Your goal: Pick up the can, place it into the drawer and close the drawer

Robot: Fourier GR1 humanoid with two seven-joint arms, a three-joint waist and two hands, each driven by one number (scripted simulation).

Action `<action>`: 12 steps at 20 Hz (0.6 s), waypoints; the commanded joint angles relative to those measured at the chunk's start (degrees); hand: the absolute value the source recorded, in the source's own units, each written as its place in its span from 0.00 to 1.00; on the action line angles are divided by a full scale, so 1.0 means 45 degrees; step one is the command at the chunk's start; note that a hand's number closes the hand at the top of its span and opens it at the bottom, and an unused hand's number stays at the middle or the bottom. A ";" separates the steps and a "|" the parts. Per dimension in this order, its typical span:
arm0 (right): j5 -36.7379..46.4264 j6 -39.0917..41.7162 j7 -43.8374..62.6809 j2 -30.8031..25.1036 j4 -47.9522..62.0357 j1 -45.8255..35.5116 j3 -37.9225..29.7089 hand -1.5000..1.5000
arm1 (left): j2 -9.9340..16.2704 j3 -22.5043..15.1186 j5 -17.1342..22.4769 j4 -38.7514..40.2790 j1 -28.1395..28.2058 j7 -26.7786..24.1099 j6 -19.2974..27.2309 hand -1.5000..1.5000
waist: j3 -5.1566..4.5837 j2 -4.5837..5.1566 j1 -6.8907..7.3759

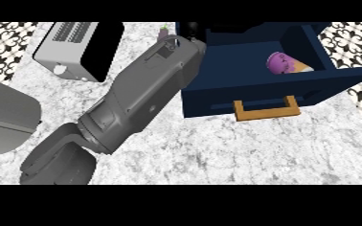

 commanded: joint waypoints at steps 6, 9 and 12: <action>0.3486 0.0526 -0.1575 0.0133 -0.1735 -0.0948 0.1176 0.00 | 0.0000 -0.0082 0.0568 -0.0457 -0.0011 -0.1001 0.0066 0.00 | -0.0014 -0.0072 0.0418; 0.4688 0.0595 -0.1597 -0.0647 -0.1670 -0.1662 0.1541 0.00 | 0.0000 0.0161 0.0565 -0.0070 -0.0449 -0.1281 -0.0178 0.00 | -0.0022 -0.0053 0.0597; 0.6773 0.0316 -0.1430 -0.0687 -0.1336 -0.2511 0.2704 0.00 | 0.0000 0.0077 0.0775 -0.0359 -0.0738 -0.1173 0.0336 0.00 | -0.0021 -0.0058 0.0766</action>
